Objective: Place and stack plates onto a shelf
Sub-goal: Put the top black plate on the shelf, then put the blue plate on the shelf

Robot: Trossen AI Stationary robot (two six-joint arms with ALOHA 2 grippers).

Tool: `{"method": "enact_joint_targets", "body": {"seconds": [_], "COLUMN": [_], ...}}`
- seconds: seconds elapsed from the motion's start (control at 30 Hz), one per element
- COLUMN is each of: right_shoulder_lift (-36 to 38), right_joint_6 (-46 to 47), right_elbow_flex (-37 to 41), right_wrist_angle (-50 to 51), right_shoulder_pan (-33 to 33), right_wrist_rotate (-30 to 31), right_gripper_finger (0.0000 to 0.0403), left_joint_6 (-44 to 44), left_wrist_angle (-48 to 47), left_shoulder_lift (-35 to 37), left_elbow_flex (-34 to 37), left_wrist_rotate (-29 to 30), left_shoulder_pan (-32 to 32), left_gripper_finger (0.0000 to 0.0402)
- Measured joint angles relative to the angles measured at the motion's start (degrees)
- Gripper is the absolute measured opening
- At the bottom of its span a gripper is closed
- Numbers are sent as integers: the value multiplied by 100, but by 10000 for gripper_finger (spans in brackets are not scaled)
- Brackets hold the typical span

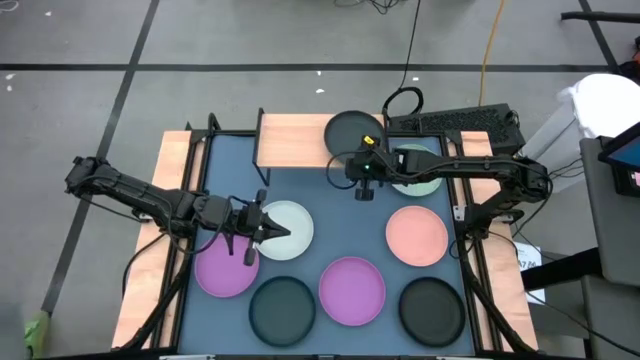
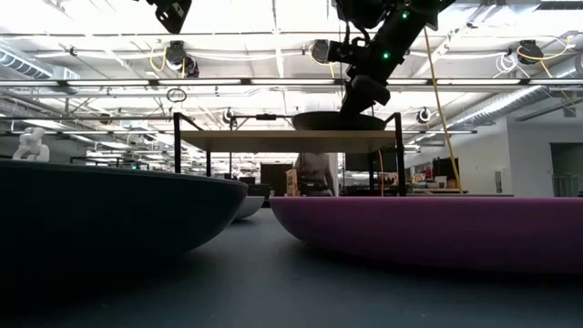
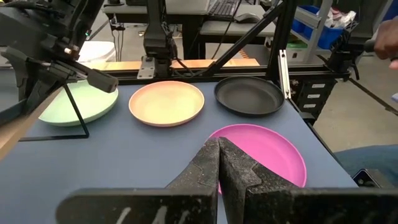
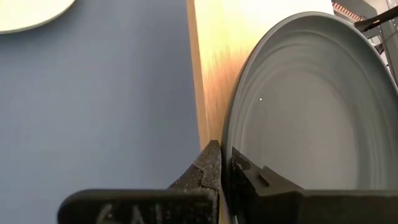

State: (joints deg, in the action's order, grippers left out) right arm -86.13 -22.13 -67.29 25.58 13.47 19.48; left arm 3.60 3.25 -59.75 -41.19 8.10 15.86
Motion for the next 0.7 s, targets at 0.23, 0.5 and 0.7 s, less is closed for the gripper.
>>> {"method": "enact_joint_targets", "body": {"seconds": [0.23, 0.5, 0.7], "right_shoulder_lift": [0, 0, 57], "right_joint_6": [18, 61, 108], "right_elbow_flex": [0, 0, 2], "right_wrist_angle": [0, -7, -80], "right_shoulder_pan": [0, -9, -68], "right_wrist_rotate": [-1, 13, 7], "right_gripper_finger": [2, 47, 105], "left_joint_6": [4, 7, 7], "left_wrist_angle": [0, 0, -10], "left_shoulder_lift": [0, 0, 0], "left_elbow_flex": [0, 0, 0], "left_wrist_rotate": [0, 0, 0], "left_shoulder_pan": [-2, -2, -1], "left_gripper_finger": [4, 4, 4]}}
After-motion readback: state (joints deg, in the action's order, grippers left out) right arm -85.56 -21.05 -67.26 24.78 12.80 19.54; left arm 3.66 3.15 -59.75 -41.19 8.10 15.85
